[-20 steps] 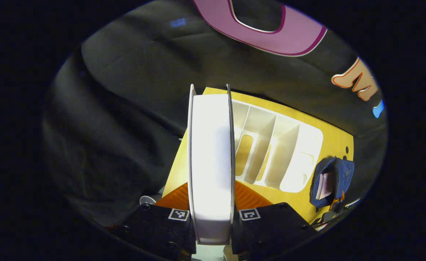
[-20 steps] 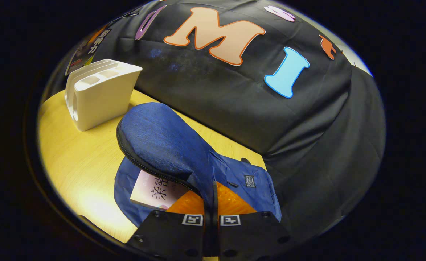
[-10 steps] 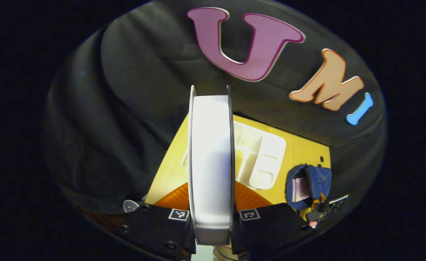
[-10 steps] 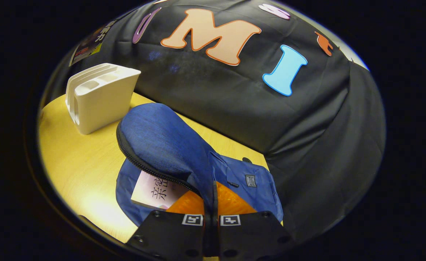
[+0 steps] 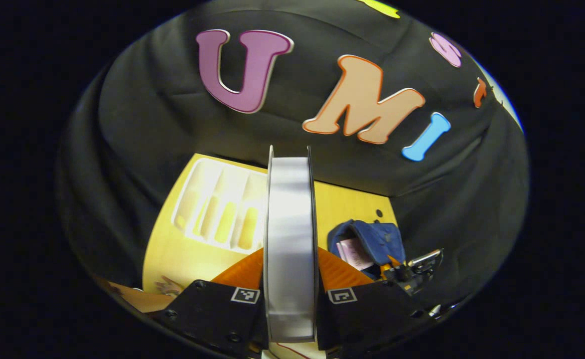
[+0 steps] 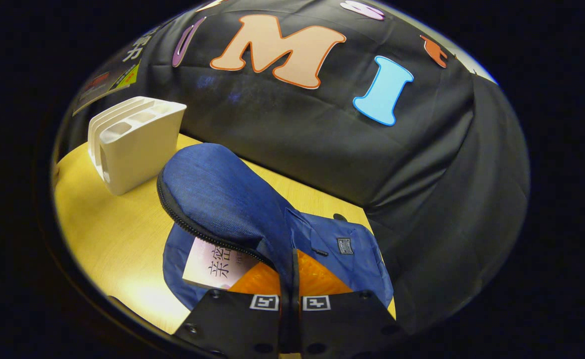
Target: Open the schoolbag, grab two books from the bookshelf and put them into the schoolbag.
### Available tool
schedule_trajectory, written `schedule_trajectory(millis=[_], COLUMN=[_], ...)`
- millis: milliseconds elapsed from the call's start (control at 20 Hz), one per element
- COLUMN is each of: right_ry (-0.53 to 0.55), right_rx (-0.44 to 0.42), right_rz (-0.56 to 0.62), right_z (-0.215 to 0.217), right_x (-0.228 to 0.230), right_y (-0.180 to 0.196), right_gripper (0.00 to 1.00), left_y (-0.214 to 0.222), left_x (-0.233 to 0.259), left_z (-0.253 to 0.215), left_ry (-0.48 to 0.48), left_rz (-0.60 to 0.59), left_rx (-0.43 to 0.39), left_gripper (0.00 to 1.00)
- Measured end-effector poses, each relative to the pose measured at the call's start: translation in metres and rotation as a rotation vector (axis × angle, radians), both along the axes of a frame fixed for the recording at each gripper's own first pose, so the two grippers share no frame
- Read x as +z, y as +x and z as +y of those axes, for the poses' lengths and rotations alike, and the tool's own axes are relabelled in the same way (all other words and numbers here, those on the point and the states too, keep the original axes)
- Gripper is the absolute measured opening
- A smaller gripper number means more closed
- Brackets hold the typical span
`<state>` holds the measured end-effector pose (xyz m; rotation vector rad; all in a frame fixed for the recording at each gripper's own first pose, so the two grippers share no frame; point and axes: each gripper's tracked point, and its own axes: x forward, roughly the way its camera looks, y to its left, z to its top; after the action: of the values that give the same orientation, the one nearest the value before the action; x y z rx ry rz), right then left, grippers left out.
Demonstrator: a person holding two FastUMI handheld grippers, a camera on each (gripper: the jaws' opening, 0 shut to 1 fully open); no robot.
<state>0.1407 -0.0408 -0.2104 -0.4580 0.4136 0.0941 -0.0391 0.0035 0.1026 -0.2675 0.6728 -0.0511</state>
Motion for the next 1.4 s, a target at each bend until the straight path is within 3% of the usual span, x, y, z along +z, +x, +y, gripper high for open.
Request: schedule_trajectory(millis=[450,750,1000,1250,1400], right_ry=[0.036,0.105,0.157,0.187,0.197], right_rx=[-0.013,-0.042,-0.054,-0.033,-0.02], right_rz=[-0.001,-0.004,-0.013,-0.024,-0.035], right_z=[-0.004,-0.007,-0.009,-0.007,-0.005], right_x=[0.003,0.007,0.011,0.009,0.008], right_y=[-0.005,-0.008,-0.009,-0.013,-0.012], right_gripper=[0.04,0.01,0.06,0.04,0.04], left_y=[0.026,0.058,0.089,0.117,0.129], left_x=[-0.09,-0.153,-0.19,-0.215,-0.239], left_z=[-0.104,-0.15,-0.173,-0.205,-0.223], left_ry=[-0.255,-0.423,-0.548,-0.632,-0.63], left_rz=[0.027,0.041,-0.005,-0.069,-0.077], left_rx=[-0.112,-0.083,-0.076,-0.089,-0.11], left_gripper=[0.34,0.34,0.34,0.34,0.34])
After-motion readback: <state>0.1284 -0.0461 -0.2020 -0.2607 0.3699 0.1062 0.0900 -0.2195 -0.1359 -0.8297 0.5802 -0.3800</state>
